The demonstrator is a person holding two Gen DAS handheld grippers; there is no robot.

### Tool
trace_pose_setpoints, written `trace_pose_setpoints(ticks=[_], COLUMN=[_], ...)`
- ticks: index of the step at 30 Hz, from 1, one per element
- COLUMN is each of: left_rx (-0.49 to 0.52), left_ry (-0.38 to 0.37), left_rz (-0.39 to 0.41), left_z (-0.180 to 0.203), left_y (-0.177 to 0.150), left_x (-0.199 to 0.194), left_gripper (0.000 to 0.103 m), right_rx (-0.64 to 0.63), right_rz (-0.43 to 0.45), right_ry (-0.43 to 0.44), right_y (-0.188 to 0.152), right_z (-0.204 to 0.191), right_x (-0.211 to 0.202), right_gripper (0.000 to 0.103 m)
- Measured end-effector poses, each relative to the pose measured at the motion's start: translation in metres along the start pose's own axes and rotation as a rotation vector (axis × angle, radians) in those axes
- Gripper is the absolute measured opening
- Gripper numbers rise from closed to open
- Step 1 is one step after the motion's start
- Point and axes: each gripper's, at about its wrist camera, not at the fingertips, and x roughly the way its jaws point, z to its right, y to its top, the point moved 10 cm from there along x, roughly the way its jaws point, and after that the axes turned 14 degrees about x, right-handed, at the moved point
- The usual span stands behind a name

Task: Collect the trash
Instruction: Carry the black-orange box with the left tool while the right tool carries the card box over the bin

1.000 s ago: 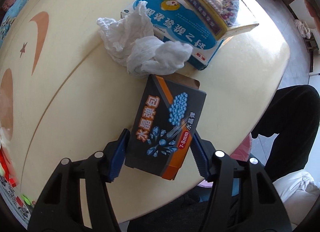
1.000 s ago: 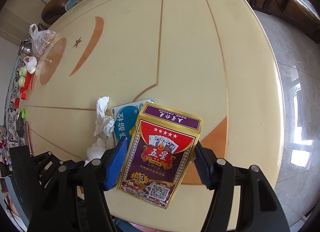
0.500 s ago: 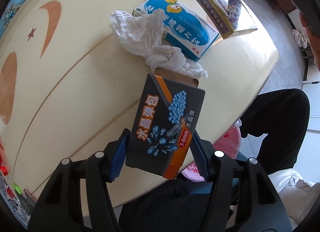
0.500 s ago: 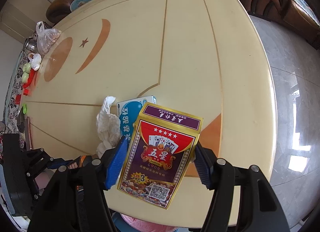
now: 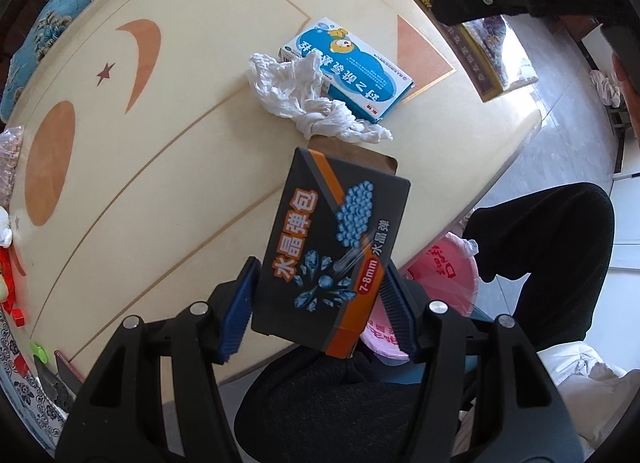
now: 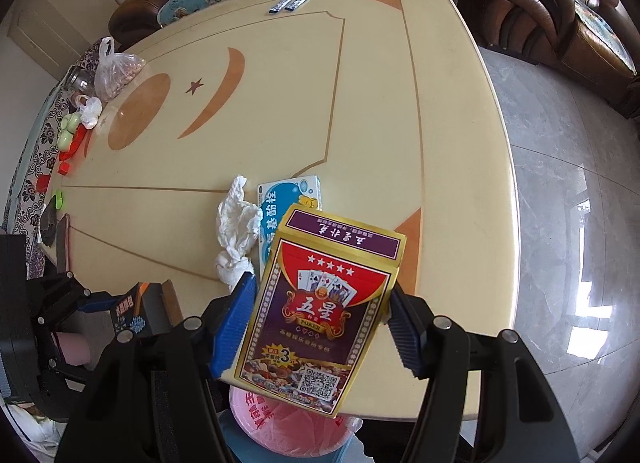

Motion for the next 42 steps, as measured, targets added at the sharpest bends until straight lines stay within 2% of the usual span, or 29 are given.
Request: trace_pose_setpoints(ticks=[10,19,31,42], left_rx=[0.005,0.023,0.091,0.098], left_ry=[0.065,0.096,0.096,0.082], left_rz=[0.034,0.057,0.059,0.047], left_z=[0.02,0.051,0.096,0.115], left_y=[-0.005,-0.023,-0.046,-0.066], left_x=[-0.037,-0.045,-0.03,-0.006], left_gripper=[0.059,0.059,0.059,0.059], right_rx=[-0.093,-0.149,-0.205,-0.225], right_rz=[0.048,0.063,0.015,-0.008], right_ry=[0.015,0.03,0.025,0.027], right_y=[-0.046,-0.101,-0.174,-0.209], right_z=[-0.015,-0.018,-0.021,-0.02], right_x=[-0.056,-0.085,-0.068,-0.055], right_gripper=[0.062,0.062,0.062,0.062])
